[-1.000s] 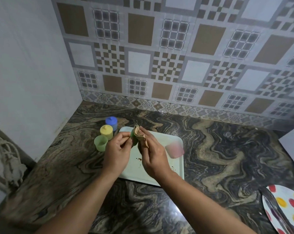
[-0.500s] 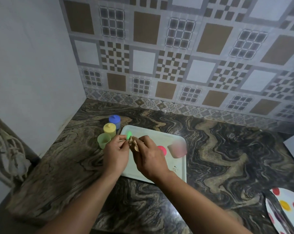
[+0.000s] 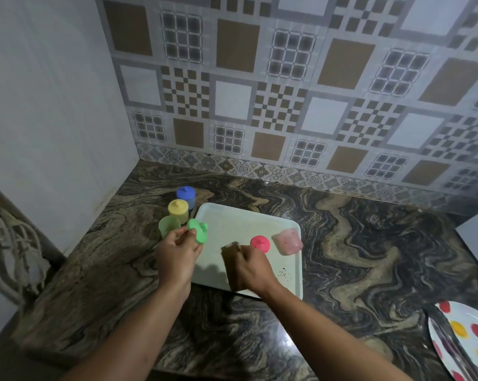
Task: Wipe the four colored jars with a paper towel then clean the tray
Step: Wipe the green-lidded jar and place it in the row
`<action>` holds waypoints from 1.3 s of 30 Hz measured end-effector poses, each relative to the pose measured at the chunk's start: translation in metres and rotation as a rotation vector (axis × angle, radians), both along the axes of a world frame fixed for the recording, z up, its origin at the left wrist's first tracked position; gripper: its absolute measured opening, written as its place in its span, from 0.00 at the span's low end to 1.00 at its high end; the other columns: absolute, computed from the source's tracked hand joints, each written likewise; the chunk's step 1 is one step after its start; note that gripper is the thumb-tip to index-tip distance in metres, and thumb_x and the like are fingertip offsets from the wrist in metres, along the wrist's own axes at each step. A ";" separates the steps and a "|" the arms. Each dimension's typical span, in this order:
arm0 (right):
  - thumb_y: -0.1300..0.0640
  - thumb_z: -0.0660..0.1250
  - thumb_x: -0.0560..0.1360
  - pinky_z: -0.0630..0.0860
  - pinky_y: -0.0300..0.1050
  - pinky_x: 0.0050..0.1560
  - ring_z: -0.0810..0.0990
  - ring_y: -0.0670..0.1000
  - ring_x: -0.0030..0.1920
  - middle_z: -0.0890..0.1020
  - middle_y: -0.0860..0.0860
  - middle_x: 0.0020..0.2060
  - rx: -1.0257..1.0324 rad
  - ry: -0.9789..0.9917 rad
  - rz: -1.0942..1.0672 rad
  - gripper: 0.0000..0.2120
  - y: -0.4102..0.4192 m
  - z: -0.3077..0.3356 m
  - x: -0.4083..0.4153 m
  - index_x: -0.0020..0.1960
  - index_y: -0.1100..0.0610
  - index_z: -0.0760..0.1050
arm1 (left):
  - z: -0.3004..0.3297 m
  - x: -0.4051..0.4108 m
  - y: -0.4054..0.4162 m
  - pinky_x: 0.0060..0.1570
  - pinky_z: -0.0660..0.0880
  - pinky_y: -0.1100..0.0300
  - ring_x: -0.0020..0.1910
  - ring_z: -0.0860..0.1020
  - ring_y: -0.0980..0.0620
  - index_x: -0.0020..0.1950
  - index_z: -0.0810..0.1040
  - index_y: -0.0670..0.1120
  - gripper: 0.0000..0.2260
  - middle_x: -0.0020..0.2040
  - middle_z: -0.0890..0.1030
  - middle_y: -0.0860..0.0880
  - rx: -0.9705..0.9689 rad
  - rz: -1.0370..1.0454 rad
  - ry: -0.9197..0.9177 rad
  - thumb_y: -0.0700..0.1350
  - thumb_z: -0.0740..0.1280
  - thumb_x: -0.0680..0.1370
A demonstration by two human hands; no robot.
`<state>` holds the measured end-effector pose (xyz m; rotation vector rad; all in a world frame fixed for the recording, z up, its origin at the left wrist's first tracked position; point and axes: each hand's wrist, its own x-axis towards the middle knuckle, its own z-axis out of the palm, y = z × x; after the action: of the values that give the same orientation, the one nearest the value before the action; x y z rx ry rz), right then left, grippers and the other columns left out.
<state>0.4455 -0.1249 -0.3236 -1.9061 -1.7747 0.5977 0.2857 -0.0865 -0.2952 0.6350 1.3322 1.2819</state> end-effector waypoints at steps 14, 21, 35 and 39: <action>0.55 0.75 0.76 0.76 0.49 0.36 0.80 0.55 0.38 0.78 0.49 0.43 0.455 0.050 0.050 0.07 0.017 0.018 -0.026 0.53 0.53 0.84 | 0.009 0.011 -0.011 0.43 0.80 0.57 0.41 0.83 0.54 0.46 0.82 0.52 0.10 0.42 0.85 0.50 0.053 -0.116 0.224 0.36 0.68 0.78; 0.54 0.69 0.78 0.76 0.53 0.27 0.81 0.59 0.38 0.78 0.52 0.49 0.509 -0.235 0.160 0.14 0.012 0.013 -0.025 0.62 0.55 0.80 | 0.002 0.005 -0.010 0.43 0.80 0.58 0.45 0.84 0.52 0.52 0.82 0.47 0.11 0.45 0.85 0.48 0.026 -0.103 0.164 0.33 0.64 0.79; 0.63 0.72 0.71 0.67 0.32 0.36 0.75 0.47 0.36 0.76 0.49 0.39 0.483 0.176 -0.161 0.10 0.021 0.041 -0.051 0.46 0.49 0.80 | 0.010 -0.022 0.026 0.48 0.82 0.52 0.46 0.84 0.53 0.50 0.81 0.52 0.04 0.46 0.86 0.51 0.201 -0.139 0.303 0.43 0.71 0.79; 0.57 0.70 0.75 0.77 0.48 0.36 0.80 0.54 0.40 0.77 0.50 0.48 0.540 -0.043 -0.016 0.16 0.029 0.033 -0.057 0.62 0.52 0.83 | 0.005 -0.018 0.029 0.50 0.83 0.48 0.48 0.85 0.46 0.52 0.84 0.48 0.07 0.45 0.87 0.47 0.127 -0.229 0.135 0.39 0.70 0.77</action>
<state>0.3886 -0.0961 -0.2905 -1.5606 -1.7224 0.0526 0.2673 -0.0572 -0.2903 0.9493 1.2522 1.1594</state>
